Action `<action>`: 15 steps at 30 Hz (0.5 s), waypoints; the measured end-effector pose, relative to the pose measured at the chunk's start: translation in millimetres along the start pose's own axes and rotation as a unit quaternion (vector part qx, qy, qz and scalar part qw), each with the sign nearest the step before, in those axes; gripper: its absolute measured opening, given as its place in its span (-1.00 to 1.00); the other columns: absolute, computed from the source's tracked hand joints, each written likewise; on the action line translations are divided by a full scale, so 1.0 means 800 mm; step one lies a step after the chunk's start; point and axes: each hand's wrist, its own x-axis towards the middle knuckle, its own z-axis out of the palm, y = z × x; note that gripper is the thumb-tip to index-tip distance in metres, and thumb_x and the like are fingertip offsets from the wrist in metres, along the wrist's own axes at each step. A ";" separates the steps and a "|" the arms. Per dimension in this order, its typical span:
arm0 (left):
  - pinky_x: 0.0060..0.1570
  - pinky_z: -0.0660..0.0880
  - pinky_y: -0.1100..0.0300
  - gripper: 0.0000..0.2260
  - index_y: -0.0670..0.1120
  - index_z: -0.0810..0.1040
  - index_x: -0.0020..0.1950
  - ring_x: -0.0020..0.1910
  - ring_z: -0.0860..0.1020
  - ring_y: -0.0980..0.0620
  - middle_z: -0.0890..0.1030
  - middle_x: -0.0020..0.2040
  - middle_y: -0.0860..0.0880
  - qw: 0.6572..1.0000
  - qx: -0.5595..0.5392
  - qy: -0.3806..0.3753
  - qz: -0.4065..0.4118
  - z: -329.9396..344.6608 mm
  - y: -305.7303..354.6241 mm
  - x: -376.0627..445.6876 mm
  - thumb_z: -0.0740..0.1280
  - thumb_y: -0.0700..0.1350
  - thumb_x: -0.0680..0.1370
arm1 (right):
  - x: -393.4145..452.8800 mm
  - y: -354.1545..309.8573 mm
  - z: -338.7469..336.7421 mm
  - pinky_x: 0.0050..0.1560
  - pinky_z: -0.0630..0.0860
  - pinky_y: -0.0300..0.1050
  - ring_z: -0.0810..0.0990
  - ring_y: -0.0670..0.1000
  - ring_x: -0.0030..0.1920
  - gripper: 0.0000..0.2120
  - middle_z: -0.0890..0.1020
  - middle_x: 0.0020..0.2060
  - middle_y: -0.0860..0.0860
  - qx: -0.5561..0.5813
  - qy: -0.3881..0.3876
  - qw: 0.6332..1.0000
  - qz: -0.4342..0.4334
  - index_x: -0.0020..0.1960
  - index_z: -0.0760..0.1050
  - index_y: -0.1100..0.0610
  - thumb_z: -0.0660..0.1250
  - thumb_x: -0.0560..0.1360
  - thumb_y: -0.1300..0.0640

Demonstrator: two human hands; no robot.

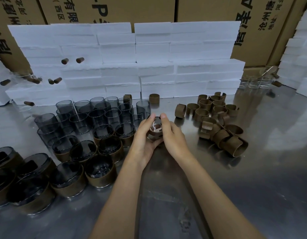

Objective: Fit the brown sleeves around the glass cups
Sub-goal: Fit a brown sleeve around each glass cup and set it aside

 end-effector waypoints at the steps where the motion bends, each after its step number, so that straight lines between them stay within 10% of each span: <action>1: -0.05 0.62 0.11 -0.57 -0.16 0.56 0.27 -0.04 0.69 0.00 0.68 -0.08 -0.06 1.000 -0.001 0.000 0.001 -0.001 -0.001 0.000 0.45 0.10 0.55 | -0.001 0.002 0.002 0.03 0.45 -0.23 0.58 -0.26 0.00 -0.56 0.65 -0.12 -0.23 -0.003 0.003 1.000 -0.005 -0.02 0.59 -0.13 0.04 0.64 -0.35; 15: -0.12 0.62 0.17 -0.52 -0.11 0.51 0.31 -0.03 0.67 0.02 0.67 0.00 -0.06 0.999 0.022 0.034 0.005 0.012 0.003 -0.008 0.40 0.16 0.52 | -0.005 0.017 0.017 0.13 0.34 -0.17 0.47 -0.15 0.11 -0.47 0.54 0.02 -0.16 0.015 0.057 0.996 -0.062 0.32 0.55 0.10 -0.05 0.73 -0.17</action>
